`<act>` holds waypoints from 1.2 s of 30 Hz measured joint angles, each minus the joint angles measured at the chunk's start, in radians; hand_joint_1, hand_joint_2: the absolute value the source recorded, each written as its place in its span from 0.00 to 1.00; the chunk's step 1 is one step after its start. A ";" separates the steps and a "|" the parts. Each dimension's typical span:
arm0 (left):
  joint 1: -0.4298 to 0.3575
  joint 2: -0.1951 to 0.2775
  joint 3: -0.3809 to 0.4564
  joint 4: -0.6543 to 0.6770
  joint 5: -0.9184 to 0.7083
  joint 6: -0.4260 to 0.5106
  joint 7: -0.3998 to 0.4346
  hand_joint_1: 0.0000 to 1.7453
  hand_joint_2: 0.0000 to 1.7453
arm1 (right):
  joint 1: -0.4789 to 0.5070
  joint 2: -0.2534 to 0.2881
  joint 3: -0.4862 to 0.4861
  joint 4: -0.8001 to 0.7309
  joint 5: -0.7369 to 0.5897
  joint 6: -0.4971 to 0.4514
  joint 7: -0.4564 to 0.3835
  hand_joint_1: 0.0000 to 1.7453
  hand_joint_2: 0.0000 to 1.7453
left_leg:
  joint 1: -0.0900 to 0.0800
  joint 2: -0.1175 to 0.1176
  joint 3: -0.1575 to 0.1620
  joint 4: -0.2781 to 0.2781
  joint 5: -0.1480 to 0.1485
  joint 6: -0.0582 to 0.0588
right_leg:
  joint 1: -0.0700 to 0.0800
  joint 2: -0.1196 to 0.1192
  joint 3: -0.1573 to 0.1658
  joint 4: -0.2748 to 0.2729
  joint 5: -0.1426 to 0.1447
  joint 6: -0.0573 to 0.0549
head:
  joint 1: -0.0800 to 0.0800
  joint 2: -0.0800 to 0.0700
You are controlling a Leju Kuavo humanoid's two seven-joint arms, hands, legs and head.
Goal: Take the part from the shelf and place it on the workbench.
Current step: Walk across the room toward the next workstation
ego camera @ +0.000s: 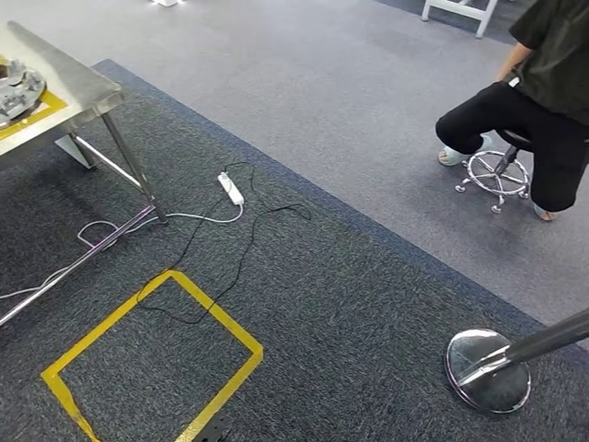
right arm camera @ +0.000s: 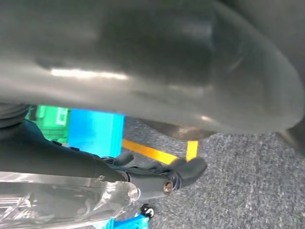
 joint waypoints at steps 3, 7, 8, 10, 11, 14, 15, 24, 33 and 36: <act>-0.003 0.001 -0.001 0.000 0.003 -0.002 0.000 0.00 0.00 | 0.003 0.000 0.000 0.000 0.000 0.000 0.002 0.00 0.00 | 0.001 0.008 0.003 0.000 -0.006 -0.016 | 0.000 0.036 -0.006 -0.003 0.006 -0.018 | -0.002 0.000; -0.005 0.001 -0.001 0.000 0.010 -0.005 0.000 0.00 0.00 | 0.001 -0.001 0.000 0.000 0.000 0.000 0.003 0.00 0.00 | 0.007 -0.082 -0.080 0.177 -0.109 -0.030 | -0.007 0.084 -0.011 -0.008 0.014 -0.035 | -0.008 0.000; -0.004 0.002 -0.002 0.000 0.011 -0.005 0.000 0.00 0.00 | 0.001 -0.001 -0.001 0.000 0.000 0.000 0.004 0.00 0.00 | 0.007 -0.087 -0.111 0.238 -0.130 -0.030 | -0.008 0.098 -0.012 -0.008 0.015 -0.036 | -0.008 0.000; -0.002 0.003 -0.002 0.000 0.011 -0.005 0.000 0.00 0.00 | 0.002 -0.001 -0.002 0.000 0.000 0.000 0.006 0.00 0.00 | 0.008 -0.091 -0.135 0.272 -0.117 -0.030 | -0.009 0.128 -0.013 -0.008 0.017 -0.035 | -0.008 0.000; -0.002 0.003 -0.003 0.000 0.011 -0.005 0.001 0.00 0.00 | 0.003 -0.002 -0.002 0.000 0.000 0.000 0.007 0.00 0.00 | 0.009 -0.096 -0.120 0.235 -0.084 -0.029 | -0.010 0.145 -0.013 -0.008 0.018 -0.033 | -0.007 0.000; -0.003 0.003 -0.004 0.000 0.011 -0.003 0.001 0.00 0.00 | -0.001 -0.002 -0.003 0.000 0.000 0.000 0.007 0.00 0.00 | 0.019 -0.167 -0.040 0.055 0.005 -0.029 | -0.012 0.189 -0.019 -0.003 0.022 -0.020 | -0.009 0.000; -0.004 0.002 -0.005 0.000 0.011 -0.003 0.002 0.00 0.00 | -0.003 -0.002 -0.003 0.000 0.000 0.000 0.007 0.00 0.00 | 0.022 -0.189 -0.027 0.023 0.011 -0.027 | -0.012 0.201 -0.024 -0.002 0.025 -0.013 | -0.010 0.000; 0.000 -0.001 -0.012 0.000 0.015 0.000 0.001 0.00 0.00 | -0.004 -0.002 -0.003 0.000 0.002 0.000 0.008 0.00 0.00 | 0.013 -0.079 -0.014 -0.002 0.012 0.017 | -0.014 0.082 -0.166 0.261 -0.093 0.023 | 0.000 0.000; -0.004 0.002 -0.012 0.000 0.020 0.000 -0.002 0.00 0.00 | -0.001 -0.001 -0.006 0.000 0.009 0.005 0.009 0.00 0.00 | 0.003 0.012 0.009 -0.003 -0.007 -0.018 | -0.005 0.031 -0.022 0.010 0.009 -0.015 | -0.004 0.000; -0.006 0.002 -0.013 0.000 0.022 0.000 -0.003 0.00 0.00 | 0.000 -0.001 -0.010 0.000 0.009 0.005 0.009 0.00 0.00 | 0.008 -0.045 -0.021 0.070 -0.061 -0.032 | -0.010 0.065 -0.022 0.003 0.016 -0.032 | -0.010 0.000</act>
